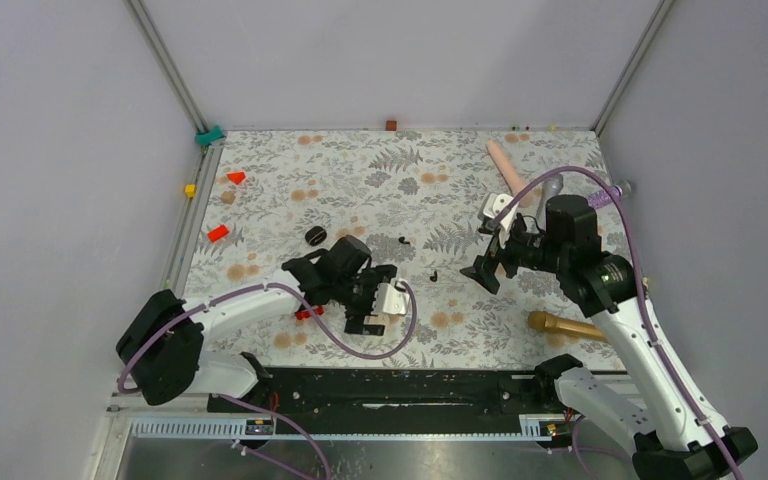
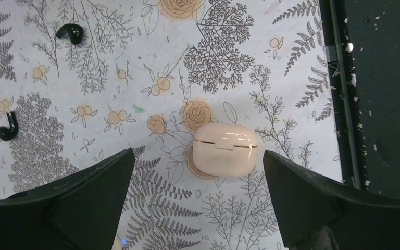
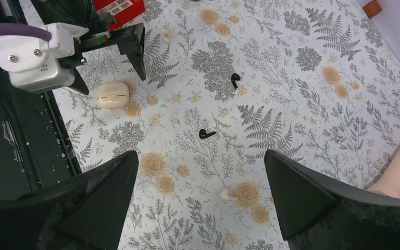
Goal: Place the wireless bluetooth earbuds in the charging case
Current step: Pick up the charging case from the corner of the board.
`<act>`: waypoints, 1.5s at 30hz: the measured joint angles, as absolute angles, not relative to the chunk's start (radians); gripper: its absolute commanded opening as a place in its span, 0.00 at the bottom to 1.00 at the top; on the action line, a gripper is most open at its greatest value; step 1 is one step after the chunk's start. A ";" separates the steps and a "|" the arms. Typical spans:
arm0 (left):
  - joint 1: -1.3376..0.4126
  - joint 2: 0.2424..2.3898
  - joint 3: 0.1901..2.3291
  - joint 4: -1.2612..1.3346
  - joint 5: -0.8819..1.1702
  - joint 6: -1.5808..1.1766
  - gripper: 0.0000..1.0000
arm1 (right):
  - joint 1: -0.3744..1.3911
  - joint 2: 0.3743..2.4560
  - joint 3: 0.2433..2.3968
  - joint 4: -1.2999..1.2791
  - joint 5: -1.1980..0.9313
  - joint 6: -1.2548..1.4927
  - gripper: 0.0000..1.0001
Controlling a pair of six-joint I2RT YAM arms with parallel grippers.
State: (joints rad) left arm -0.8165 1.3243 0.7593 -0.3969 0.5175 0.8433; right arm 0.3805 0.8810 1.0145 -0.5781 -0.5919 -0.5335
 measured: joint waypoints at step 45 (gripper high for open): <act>-0.974 1.586 0.896 -0.572 0.256 1.149 0.74 | 0.381 0.842 0.918 -0.570 -0.614 -0.521 1.00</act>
